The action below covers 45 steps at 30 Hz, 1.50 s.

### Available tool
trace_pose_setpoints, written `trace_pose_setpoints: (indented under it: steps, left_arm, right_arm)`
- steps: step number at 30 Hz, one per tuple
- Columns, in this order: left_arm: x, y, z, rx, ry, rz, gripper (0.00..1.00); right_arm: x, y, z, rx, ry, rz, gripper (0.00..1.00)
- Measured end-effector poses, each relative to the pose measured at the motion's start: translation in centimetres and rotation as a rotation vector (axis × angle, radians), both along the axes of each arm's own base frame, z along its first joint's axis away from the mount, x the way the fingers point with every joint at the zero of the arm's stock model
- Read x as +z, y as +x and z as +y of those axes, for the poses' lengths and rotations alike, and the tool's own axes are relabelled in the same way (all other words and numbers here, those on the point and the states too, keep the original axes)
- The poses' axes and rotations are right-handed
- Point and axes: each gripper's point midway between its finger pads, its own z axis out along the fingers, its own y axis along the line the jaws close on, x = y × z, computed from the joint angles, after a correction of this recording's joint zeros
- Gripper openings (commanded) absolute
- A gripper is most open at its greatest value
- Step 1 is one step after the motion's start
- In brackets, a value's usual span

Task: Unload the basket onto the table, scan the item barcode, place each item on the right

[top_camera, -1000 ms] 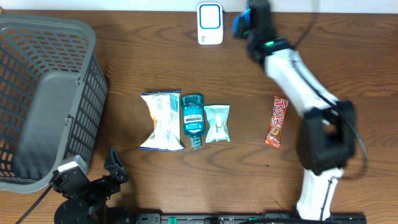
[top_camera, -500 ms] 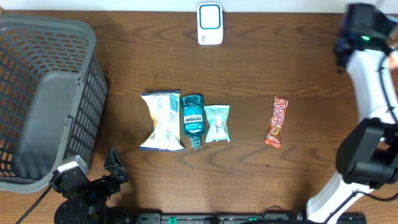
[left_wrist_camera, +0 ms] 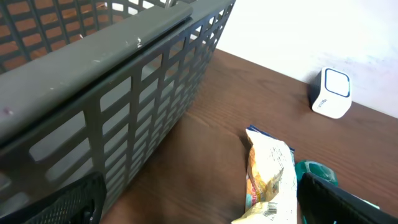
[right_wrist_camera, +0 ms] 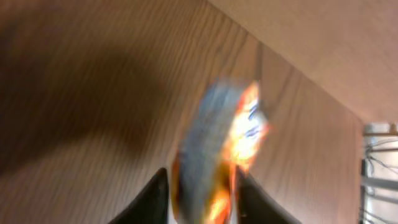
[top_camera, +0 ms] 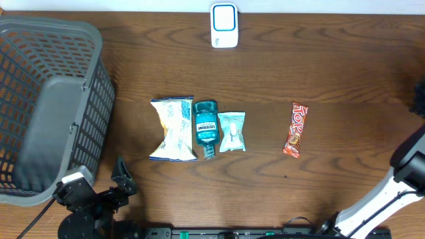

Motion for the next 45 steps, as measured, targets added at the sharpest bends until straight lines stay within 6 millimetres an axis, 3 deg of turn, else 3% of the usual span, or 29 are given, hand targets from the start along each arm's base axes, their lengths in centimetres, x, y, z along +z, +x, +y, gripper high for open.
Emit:
trace_pose_setpoints:
  steps: [1,5,11,15,18,21,22,23,26,31,36,39,41,45]
  left_arm:
    - [0.0,0.0,0.0,0.0,0.0,0.0,0.98]
    - [0.0,0.0,0.0,0.0,0.0,0.0,0.98]
    - [0.0,0.0,0.0,0.0,0.0,0.0,0.98]
    - [0.0,0.0,0.0,0.0,0.0,0.0,0.98]
    - [0.0,0.0,0.0,0.0,0.0,0.0,0.98]
    - [0.0,0.0,0.0,0.0,0.0,0.0,0.98]
    - [0.0,0.0,0.0,0.0,0.0,0.0,0.98]
    - [0.0,0.0,0.0,0.0,0.0,0.0,0.98]
    - [0.0,0.0,0.0,0.0,0.0,0.0,0.98]
    - [0.0,0.0,0.0,0.0,0.0,0.0,0.98]
    - [0.0,0.0,0.0,0.0,0.0,0.0,0.98]
    - [0.0,0.0,0.0,0.0,0.0,0.0,0.98]
    - [0.0,0.0,0.0,0.0,0.0,0.0,0.98]
    - [0.0,0.0,0.0,0.0,0.0,0.0,0.98]
  right_arm:
    - [-0.1,-0.2,-0.4,-0.006,0.008,-0.016,0.57]
    - [-0.3,-0.8,-1.2,-0.015,0.026,-0.033,0.98]
    - [-0.3,0.6,-0.1,0.03,0.113,-0.118,0.99]
    - [3.2,4.3,3.0,0.154,0.226,-0.335,0.99]
    - [8.0,7.8,7.1,0.286,0.323,-0.54,0.99]
    - [13.6,10.7,12.8,0.431,0.423,-0.732,0.99]
    - [15.2,11.4,14.9,0.473,0.466,-0.782,0.99]
    - [17.6,12.1,18.5,0.54,0.541,-0.85,0.99]
    - [20.2,12.1,25.4,0.647,0.687,-0.888,0.99]
    - [21.9,11.4,34.7,0.802,0.842,-0.85,0.99]
    - [21.0,9.9,44.0,0.944,0.993,-0.724,0.99]
    - [20.8,8.6,48.6,1.027,1.05,-0.662,0.99]
    - [20.7,7.9,50.6,1.075,1.07,-0.632,0.99]
    - [19.8,4.8,55.3,1.221,1.107,-0.499,0.99]
